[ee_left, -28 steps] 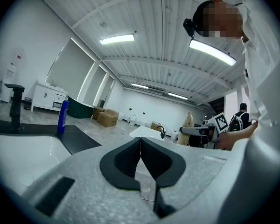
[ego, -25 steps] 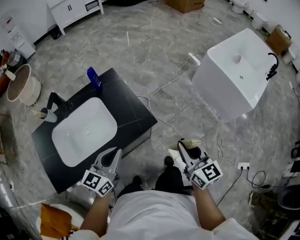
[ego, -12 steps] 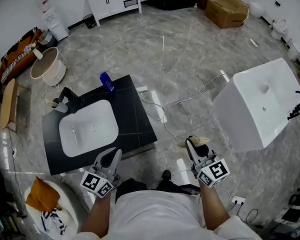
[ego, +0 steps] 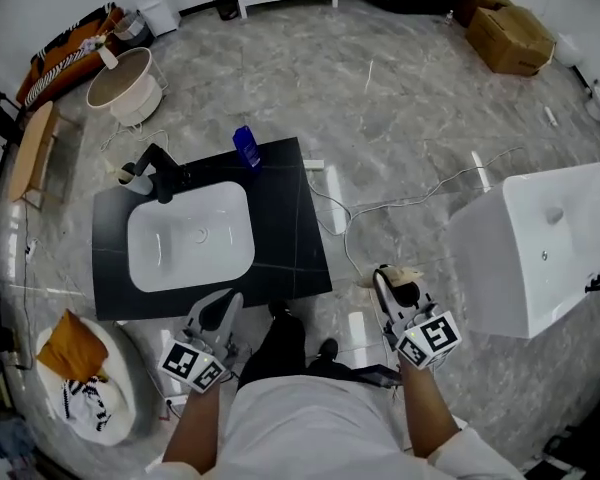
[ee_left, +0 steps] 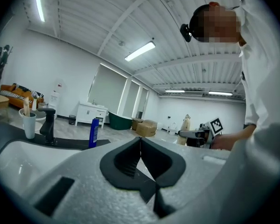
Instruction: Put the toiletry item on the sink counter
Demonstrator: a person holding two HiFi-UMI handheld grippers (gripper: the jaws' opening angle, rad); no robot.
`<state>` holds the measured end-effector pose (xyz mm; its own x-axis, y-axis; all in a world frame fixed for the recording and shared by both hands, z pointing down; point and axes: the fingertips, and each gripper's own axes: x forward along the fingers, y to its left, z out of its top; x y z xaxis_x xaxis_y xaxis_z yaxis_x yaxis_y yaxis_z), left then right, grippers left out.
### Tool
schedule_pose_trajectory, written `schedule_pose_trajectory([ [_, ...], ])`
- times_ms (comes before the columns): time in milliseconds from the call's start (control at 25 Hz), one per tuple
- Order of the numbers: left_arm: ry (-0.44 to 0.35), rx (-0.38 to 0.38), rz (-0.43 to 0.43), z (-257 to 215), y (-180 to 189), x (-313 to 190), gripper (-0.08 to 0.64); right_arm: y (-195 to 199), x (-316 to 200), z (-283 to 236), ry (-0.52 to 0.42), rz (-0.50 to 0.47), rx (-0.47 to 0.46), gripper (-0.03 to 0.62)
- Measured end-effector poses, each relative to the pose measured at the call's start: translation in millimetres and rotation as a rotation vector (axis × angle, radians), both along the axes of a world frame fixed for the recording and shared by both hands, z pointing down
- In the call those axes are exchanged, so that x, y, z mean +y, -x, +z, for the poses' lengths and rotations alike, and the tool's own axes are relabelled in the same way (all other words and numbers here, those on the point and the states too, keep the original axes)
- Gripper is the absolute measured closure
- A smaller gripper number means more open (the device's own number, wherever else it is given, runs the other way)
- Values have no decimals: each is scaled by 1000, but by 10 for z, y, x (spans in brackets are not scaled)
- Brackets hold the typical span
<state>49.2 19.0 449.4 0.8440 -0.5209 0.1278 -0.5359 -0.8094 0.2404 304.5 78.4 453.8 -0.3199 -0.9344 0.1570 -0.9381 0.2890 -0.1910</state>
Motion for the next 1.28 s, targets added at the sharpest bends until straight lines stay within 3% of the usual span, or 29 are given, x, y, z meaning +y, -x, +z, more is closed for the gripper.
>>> schedule_pose_trajectory([
  [400, 23, 64, -42, 170, 308, -1011, 545, 575, -1165, -107, 81, -153, 88, 543],
  [760, 48, 68, 6, 435, 400, -1514, 545, 1193, -1970, 157, 225, -322, 155, 543],
  [960, 107, 58, -10, 691, 456, -1660, 545, 1417, -2131, 535, 349, -421, 141, 543],
  [1120, 111, 36, -52, 810, 450, -1717, 545, 1478, -2186, 835, 445, -510, 124, 543],
  [1280, 127, -1, -106, 961, 411, -1727, 545, 1503, -2248, 1086, 535, -620, 185, 543],
])
